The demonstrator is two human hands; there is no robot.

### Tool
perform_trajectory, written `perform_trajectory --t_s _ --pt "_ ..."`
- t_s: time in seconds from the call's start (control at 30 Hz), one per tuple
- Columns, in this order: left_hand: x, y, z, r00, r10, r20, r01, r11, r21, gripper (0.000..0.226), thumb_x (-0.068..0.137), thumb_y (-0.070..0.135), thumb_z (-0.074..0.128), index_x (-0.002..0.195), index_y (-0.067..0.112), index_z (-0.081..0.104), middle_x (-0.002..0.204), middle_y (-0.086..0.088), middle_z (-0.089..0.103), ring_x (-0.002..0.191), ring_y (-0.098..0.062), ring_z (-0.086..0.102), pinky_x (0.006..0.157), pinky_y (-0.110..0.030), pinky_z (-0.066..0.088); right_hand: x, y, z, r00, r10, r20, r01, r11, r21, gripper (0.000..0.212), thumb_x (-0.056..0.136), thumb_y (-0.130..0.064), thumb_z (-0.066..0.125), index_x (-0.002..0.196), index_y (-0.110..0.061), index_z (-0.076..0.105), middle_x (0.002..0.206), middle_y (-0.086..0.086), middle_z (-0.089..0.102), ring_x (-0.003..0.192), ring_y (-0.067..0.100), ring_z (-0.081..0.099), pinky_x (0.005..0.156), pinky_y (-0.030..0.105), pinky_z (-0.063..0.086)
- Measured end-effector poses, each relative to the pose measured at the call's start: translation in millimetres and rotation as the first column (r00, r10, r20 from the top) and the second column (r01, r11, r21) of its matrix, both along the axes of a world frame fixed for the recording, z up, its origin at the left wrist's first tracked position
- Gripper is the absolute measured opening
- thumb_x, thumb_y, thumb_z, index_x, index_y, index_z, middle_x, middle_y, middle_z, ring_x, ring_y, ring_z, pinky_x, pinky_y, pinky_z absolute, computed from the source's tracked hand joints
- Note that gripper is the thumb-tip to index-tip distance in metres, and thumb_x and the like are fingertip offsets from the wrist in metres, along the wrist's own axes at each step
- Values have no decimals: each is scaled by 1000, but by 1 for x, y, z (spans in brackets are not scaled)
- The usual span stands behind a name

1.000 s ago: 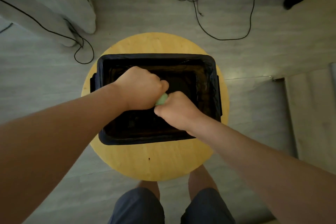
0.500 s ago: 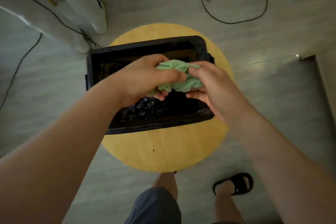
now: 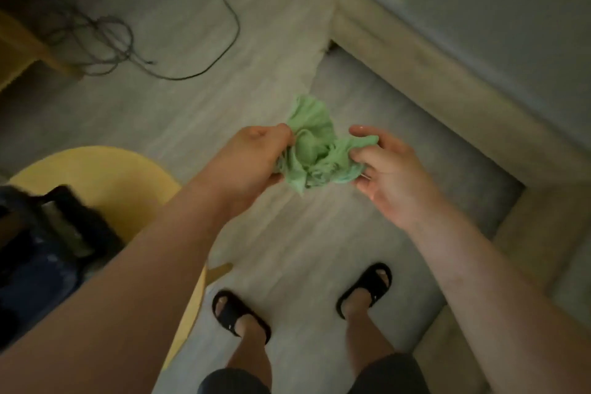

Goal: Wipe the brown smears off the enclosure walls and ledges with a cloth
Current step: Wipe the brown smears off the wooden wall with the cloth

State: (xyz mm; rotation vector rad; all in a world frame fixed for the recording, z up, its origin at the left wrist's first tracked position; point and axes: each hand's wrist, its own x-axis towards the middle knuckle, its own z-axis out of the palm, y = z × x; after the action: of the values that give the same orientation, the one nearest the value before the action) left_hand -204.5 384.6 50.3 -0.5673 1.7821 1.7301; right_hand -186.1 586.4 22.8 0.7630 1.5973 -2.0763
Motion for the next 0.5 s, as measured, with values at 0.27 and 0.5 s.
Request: perform_trajectory --t_s 0.27,0.5 --pt "-35 308 -3 984 -76 161 16 938 346 39 97 14 40 125 2 66 121 -19 73 114 -33 69 97 -47 57 31 281 13 940 -321 116 322 947 3 37 97 -24 45 78 -12 74 95 8 77 88 22 70 86 38 52" --pt "-15 527 28 900 -410 151 324 858 400 43 106 33 40 123 7 70 121 -16 74 110 -28 72 88 -42 60 95 453 20 944 -322 -75 331 918 219 37 71 -45 64 107 -42 75 119 -7 74 118 15 65 108 42 46"
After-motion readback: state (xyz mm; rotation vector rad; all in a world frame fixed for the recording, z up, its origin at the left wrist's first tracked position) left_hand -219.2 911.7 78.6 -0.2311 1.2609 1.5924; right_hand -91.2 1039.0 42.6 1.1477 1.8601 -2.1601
